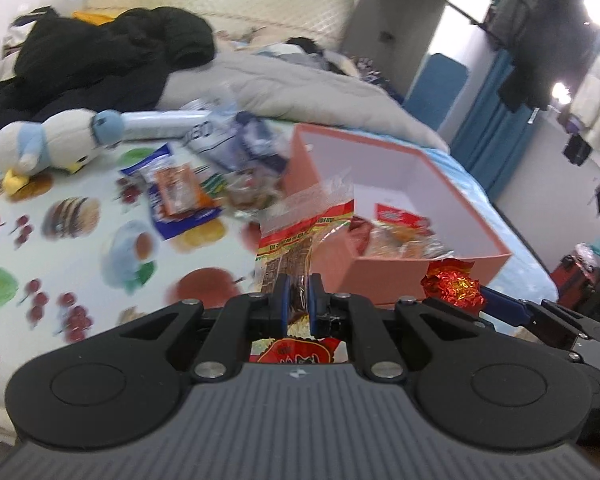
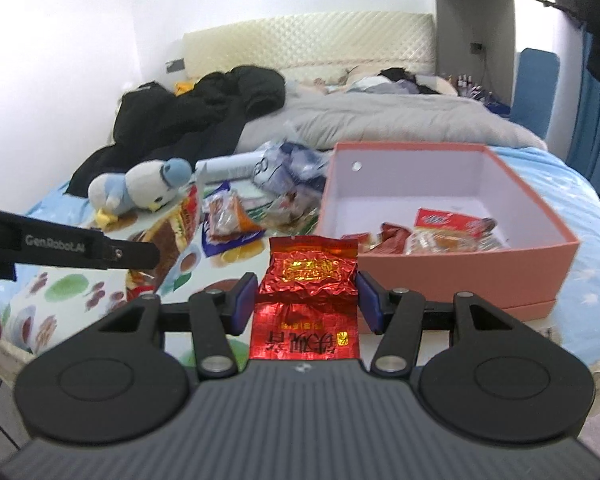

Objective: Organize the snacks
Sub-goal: 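Carry both items over the pink box and open both grippers, then withdraw both open tools from the pink box toward the snack pile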

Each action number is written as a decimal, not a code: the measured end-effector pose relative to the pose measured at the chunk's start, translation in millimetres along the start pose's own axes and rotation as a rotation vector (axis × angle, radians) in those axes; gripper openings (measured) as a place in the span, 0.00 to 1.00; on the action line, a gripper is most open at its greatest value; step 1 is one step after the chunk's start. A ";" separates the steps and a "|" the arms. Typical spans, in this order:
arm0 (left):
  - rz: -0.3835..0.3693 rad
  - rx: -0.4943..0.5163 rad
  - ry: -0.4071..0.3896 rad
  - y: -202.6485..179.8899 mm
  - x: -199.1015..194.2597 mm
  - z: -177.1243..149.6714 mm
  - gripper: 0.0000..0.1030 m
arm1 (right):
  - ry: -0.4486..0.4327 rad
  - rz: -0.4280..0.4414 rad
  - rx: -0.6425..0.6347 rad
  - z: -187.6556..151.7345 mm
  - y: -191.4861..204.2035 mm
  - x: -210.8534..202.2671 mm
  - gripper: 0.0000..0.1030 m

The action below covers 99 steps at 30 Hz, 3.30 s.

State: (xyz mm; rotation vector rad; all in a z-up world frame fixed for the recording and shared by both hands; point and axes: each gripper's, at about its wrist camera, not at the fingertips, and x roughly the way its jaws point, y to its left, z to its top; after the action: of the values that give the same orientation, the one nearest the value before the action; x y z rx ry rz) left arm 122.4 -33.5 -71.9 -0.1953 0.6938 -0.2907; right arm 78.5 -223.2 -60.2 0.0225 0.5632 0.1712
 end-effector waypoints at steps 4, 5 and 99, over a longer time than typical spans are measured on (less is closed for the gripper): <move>-0.048 0.029 -0.013 -24.8 2.7 6.5 0.10 | -0.027 -0.022 0.019 5.2 -16.7 -15.5 0.55; -0.057 0.034 -0.014 -29.4 3.5 8.2 0.10 | -0.031 -0.027 0.024 6.2 -20.6 -17.8 0.55; -0.008 0.142 -0.070 -39.4 41.0 49.4 0.30 | -0.102 0.012 0.098 32.4 -76.8 17.4 0.63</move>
State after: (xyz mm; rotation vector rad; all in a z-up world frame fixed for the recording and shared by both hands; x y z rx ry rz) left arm 176.9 -80.1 -48.6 -0.0728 0.6010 -0.3379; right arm 122.1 -295.2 -47.2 0.1292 0.4692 0.1527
